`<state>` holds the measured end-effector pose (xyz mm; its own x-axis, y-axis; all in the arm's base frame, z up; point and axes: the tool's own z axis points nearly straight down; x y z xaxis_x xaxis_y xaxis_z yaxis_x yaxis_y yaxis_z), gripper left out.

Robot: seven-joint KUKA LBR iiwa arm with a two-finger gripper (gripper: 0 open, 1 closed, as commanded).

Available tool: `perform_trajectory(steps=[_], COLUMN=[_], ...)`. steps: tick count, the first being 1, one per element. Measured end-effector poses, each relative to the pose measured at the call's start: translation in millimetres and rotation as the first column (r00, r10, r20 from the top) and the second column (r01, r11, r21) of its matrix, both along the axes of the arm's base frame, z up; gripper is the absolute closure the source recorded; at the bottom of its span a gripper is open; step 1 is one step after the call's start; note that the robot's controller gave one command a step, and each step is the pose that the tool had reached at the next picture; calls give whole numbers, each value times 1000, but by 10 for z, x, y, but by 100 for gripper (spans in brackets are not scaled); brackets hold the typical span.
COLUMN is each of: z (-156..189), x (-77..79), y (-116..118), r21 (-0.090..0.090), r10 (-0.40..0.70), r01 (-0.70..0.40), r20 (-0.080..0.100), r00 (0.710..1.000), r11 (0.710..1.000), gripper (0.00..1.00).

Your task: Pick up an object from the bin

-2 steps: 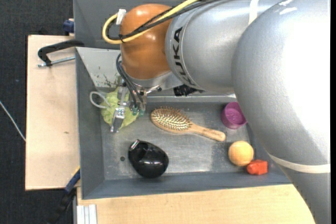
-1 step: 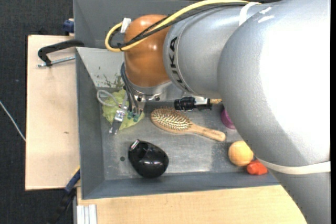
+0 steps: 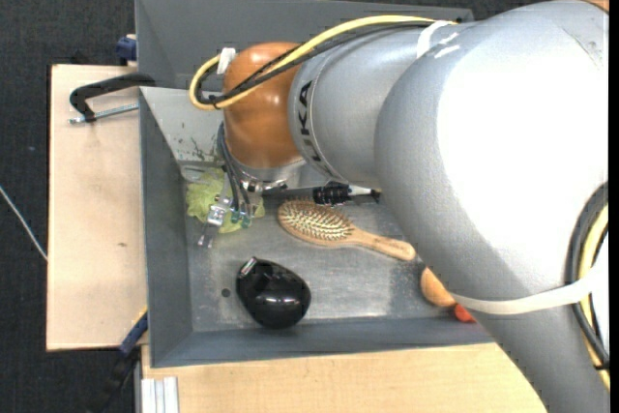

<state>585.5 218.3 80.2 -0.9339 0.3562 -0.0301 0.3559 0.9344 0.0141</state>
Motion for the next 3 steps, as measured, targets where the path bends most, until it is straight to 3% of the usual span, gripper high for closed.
perform_trajectory(steps=[1, 3], z=[34, 72], x=[33, 35], y=[-78, -82], r21=[16, 13], r10=[-177, -178], r01=[177, 178], r20=[4, 0], r00=[984, 984], r11=[984, 984], gripper=[100, 100])
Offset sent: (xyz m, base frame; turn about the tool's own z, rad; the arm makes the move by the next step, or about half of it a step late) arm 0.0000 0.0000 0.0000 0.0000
